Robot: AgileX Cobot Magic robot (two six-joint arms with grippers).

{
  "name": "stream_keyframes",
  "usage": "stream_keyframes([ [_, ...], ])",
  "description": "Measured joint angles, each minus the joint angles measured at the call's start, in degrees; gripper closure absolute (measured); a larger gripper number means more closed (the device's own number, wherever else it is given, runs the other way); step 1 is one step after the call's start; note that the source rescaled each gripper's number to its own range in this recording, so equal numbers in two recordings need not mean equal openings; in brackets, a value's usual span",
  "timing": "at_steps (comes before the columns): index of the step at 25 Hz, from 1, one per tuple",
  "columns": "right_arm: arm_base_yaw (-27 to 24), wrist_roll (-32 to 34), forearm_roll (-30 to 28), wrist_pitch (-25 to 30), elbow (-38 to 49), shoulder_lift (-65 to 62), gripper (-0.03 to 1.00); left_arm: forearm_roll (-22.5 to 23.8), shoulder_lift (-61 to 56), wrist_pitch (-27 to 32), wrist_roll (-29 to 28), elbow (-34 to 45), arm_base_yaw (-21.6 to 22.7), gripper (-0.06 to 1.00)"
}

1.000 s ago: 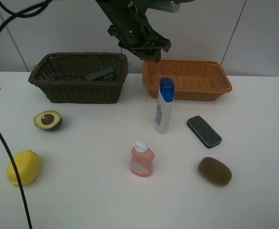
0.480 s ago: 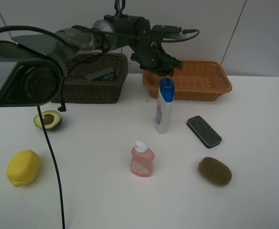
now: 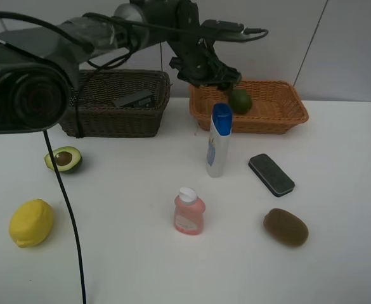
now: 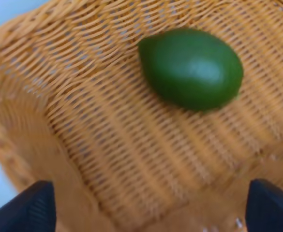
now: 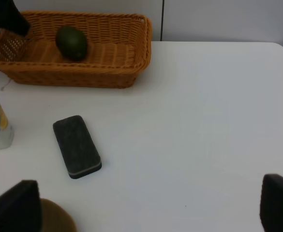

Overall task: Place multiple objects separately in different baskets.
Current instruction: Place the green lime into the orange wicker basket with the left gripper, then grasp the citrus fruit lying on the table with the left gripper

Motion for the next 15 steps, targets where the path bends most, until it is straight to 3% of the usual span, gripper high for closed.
stream_keyframes([
  [4,0.0,0.0,0.0,0.0,0.0,0.0,-0.03,0.17,-8.67,16.69,0.0,-0.06,0.0,-0.05],
  [6,0.0,0.0,0.0,0.0,0.0,0.0,-0.03,0.09,-12.46,21.67,-0.83,0.19,0.0,-0.05],
  [10,0.0,0.0,0.0,0.0,0.0,0.0,-0.03,-0.64,-20.72,23.03,-4.26,5.8,-0.11,-0.05],
  [15,0.0,0.0,0.0,0.0,0.0,0.0,-0.03,1.12,-33.0,22.97,-6.32,22.66,-0.18,-0.05],
])
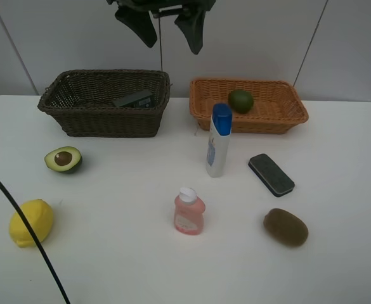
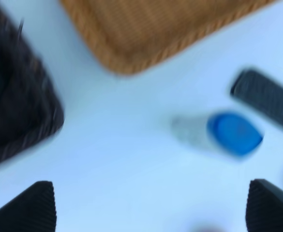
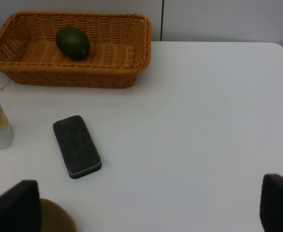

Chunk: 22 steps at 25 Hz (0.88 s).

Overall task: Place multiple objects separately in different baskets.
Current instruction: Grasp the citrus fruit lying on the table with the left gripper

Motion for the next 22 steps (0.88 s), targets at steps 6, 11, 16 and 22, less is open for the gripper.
stream_keyframes([
  [6,0.0,0.0,0.0,0.0,0.0,0.0,-0.03,4.13,-18.34,-0.11,-3.89,25.98,2.94,-0.05],
  [11,0.0,0.0,0.0,0.0,0.0,0.0,-0.03,4.62,-26.28,-0.17,-7.12,42.53,9.2,-0.05],
  [16,0.0,0.0,0.0,0.0,0.0,0.0,-0.03,4.79,-26.16,-0.12,-7.62,54.33,13.0,-0.05],
  [22,0.0,0.0,0.0,0.0,0.0,0.0,-0.03,4.91,-23.99,-5.89,-7.44,61.62,16.05,-0.05],
])
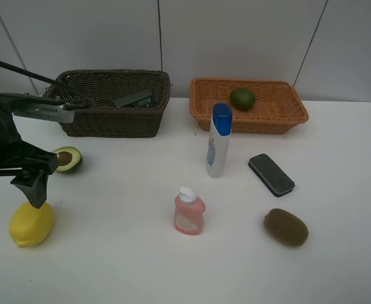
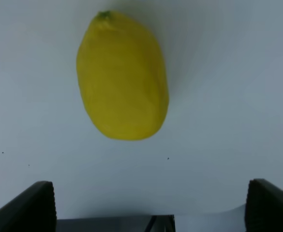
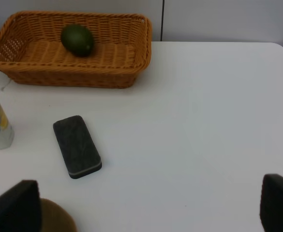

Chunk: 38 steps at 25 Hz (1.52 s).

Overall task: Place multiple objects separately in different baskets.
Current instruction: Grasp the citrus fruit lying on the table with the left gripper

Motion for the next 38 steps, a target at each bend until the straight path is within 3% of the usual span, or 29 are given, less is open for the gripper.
stream_keyframes([
  [6,0.0,0.0,0.0,0.0,0.0,0.0,-0.03,-0.2,1.59,-3.13,-0.58,1.09,2.41,-0.05],
  [12,0.0,0.0,0.0,0.0,0.0,0.0,-0.03,-0.09,1.77,-3.61,-17.05,1.09,2.39,-0.05],
  [15,0.0,0.0,0.0,0.0,0.0,0.0,-0.03,0.06,1.77,-4.68,-21.25,1.09,2.5,-0.05],
  [18,0.0,0.0,0.0,0.0,0.0,0.0,-0.03,1.79,1.77,-6.91,-18.53,1.09,2.5,-0.05],
  [21,0.0,0.0,0.0,0.0,0.0,0.0,-0.03,2.9,1.77,-10.07,-7.5,1.09,2.5,-0.05],
  [24,0.0,0.0,0.0,0.0,0.0,0.0,-0.03,0.74,1.77,-11.3,2.5,1.09,2.5,-0.05],
  [26,0.0,0.0,0.0,0.0,0.0,0.0,-0.03,-1.02,1.77,-11.25,4.63,1.09,2.5,-0.05],
  [34,0.0,0.0,0.0,0.0,0.0,0.0,-0.03,1.35,1.77,-15.09,5.09,7.47,2.5,-0.05],
  [38,0.0,0.0,0.0,0.0,0.0,0.0,-0.03,1.11,1.77,-16.47,-3.25,9.1,2.5,-0.05],
])
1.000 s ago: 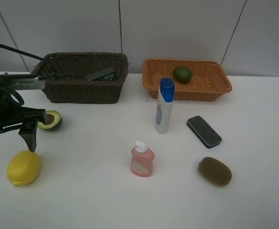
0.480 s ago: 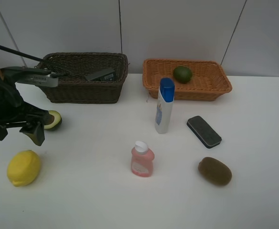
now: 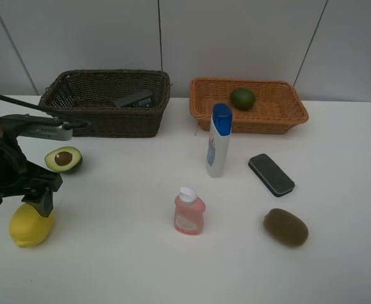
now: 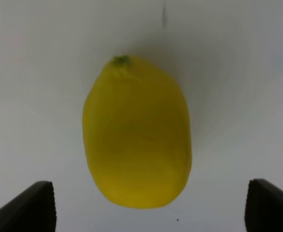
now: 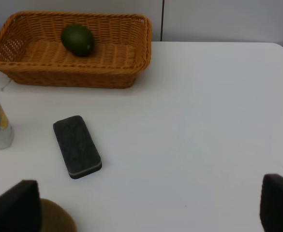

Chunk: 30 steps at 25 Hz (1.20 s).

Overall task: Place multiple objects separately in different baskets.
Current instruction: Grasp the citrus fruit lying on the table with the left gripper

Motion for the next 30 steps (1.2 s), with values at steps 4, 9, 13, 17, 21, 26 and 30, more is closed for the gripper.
stream_keyframes([
  [4,0.0,0.0,0.0,0.0,0.0,0.0,-0.03,0.26,0.0,-1.06,-5.19,0.17,0.0,-0.05],
  [9,0.0,0.0,0.0,0.0,0.0,0.0,-0.03,1.57,0.29,-2.13,-5.74,0.17,0.0,-0.05],
  [13,0.0,0.0,0.0,0.0,0.0,0.0,-0.03,2.03,3.93,-2.56,-5.92,0.17,0.0,-0.05],
  [17,0.0,0.0,0.0,0.0,0.0,0.0,-0.03,2.19,9.73,-5.7,-5.97,0.17,0.0,-0.05],
  [21,0.0,0.0,0.0,0.0,0.0,0.0,-0.03,2.19,15.15,-8.62,-6.12,0.11,0.0,-0.05],
  [26,0.0,0.0,0.0,0.0,0.0,0.0,-0.03,1.96,19.26,-9.92,-6.14,-0.37,0.0,-0.05],
  [30,0.0,0.0,0.0,0.0,0.0,0.0,-0.03,1.76,19.87,-8.91,-6.14,-0.93,0.0,-0.05],
])
